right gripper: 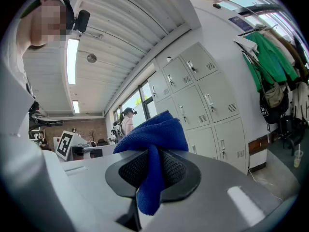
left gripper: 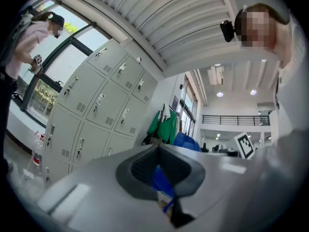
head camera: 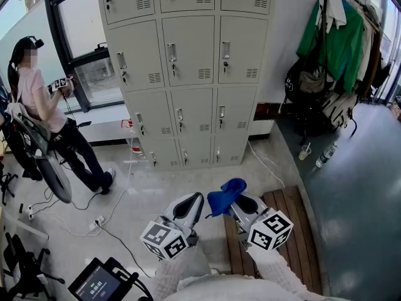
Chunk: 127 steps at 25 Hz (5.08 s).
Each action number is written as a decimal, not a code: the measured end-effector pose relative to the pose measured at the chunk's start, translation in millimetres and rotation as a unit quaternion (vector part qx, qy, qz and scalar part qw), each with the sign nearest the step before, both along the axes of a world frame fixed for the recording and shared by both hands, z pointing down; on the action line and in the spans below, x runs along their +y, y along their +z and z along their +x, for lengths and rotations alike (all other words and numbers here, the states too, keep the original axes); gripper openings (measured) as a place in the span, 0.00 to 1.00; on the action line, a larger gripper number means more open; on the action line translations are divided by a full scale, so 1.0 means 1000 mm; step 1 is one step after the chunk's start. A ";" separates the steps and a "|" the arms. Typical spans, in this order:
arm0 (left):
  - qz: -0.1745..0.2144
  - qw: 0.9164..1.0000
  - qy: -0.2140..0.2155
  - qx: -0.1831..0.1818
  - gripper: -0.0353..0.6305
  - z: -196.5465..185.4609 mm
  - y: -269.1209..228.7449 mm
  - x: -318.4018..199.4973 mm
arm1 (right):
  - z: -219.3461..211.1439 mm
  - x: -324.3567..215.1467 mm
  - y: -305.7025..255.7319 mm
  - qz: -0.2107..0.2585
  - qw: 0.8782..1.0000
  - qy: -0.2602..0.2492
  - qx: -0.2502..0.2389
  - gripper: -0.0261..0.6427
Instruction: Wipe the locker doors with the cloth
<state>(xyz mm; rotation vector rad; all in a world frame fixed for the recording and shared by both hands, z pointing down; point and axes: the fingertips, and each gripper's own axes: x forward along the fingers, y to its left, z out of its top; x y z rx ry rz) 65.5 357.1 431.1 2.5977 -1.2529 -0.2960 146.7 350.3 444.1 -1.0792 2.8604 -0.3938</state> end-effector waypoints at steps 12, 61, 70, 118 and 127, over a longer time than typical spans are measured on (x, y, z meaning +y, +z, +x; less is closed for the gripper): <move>0.029 0.999 0.026 -0.002 0.06 -0.039 -0.014 -0.162 | -0.052 -0.159 -0.007 0.021 1.000 0.013 -0.003 0.11; 0.038 0.999 0.011 0.003 0.06 -0.105 -0.050 -0.537 | -0.141 -0.535 -0.044 0.047 0.998 -0.041 0.008 0.11; 0.048 0.999 0.007 -0.021 0.06 -0.132 -0.061 -0.547 | -0.163 -0.552 -0.060 0.062 0.998 -0.032 0.005 0.11; 0.263 0.960 -0.034 -0.090 0.06 -0.213 -0.262 -0.641 | -0.261 -0.663 -0.280 0.313 0.945 0.027 0.092 0.11; 0.205 0.974 -0.036 -0.089 0.06 -0.203 -0.201 -0.647 | -0.250 -0.666 -0.220 0.267 0.958 0.019 0.102 0.11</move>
